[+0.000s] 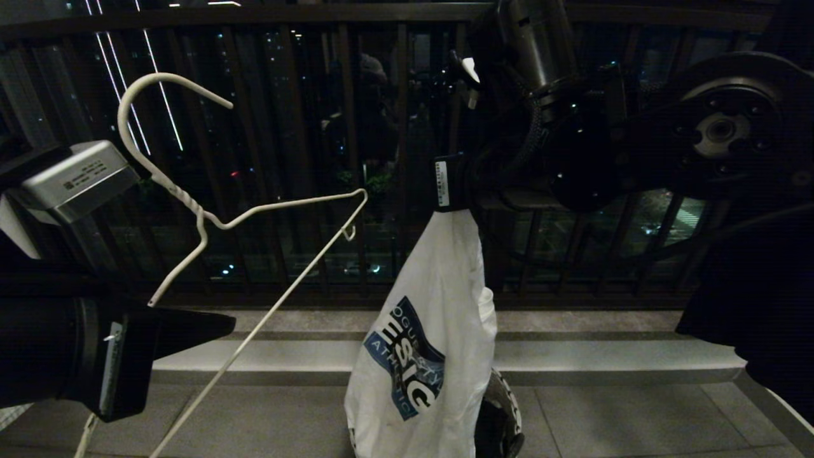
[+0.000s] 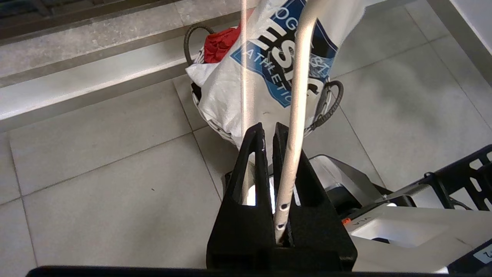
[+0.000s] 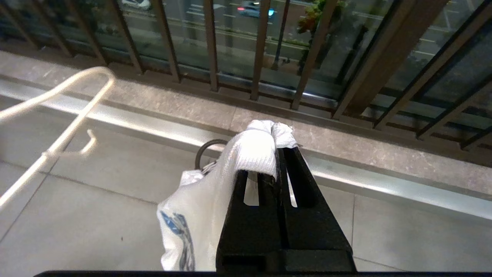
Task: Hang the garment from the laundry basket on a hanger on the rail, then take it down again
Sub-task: Hang the clothes on the clothes rack
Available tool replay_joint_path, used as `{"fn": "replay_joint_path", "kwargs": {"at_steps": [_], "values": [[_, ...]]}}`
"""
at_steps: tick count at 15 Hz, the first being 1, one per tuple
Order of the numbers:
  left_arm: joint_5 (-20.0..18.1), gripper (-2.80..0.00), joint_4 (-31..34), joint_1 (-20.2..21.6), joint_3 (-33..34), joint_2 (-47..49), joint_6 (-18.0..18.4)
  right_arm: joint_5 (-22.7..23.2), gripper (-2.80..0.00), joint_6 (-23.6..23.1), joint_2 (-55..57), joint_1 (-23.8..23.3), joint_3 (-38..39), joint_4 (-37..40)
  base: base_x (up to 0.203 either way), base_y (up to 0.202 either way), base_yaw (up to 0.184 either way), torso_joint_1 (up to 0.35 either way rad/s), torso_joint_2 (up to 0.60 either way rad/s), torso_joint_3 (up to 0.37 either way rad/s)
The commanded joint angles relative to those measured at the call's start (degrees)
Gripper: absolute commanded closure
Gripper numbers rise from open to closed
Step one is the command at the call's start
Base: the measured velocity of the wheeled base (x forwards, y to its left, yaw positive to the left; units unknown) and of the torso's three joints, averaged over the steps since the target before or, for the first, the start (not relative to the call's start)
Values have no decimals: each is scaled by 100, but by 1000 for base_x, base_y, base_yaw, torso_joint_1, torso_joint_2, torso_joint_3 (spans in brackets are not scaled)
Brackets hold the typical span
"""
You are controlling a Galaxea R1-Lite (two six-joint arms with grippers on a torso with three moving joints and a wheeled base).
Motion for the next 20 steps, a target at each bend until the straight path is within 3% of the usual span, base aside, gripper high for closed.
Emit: {"fn": "replay_joint_path", "kwargs": {"at_steps": [1,9,13,17,20], "values": [[26,0,13,-1,1,48,-11,-46,0,15,-1,161,35,24,0,0,0,0,0,0],[-63,0,176,-280,-110,-100,-44,-158,0,36,197,-61,-38,-688,0,0,0,0,0,0],[-71,0,284,-316,-192,-154,-64,-877,0,270,222,-78,-38,-239,0,0,0,0,0,0],[-62,0,285,-379,-184,-182,-64,-1149,0,216,14,-225,-90,-141,0,0,0,0,0,0],[-62,0,279,-379,-184,-248,-64,-1137,0,-507,-180,-225,-90,-1240,0,0,0,0,0,0]]}}
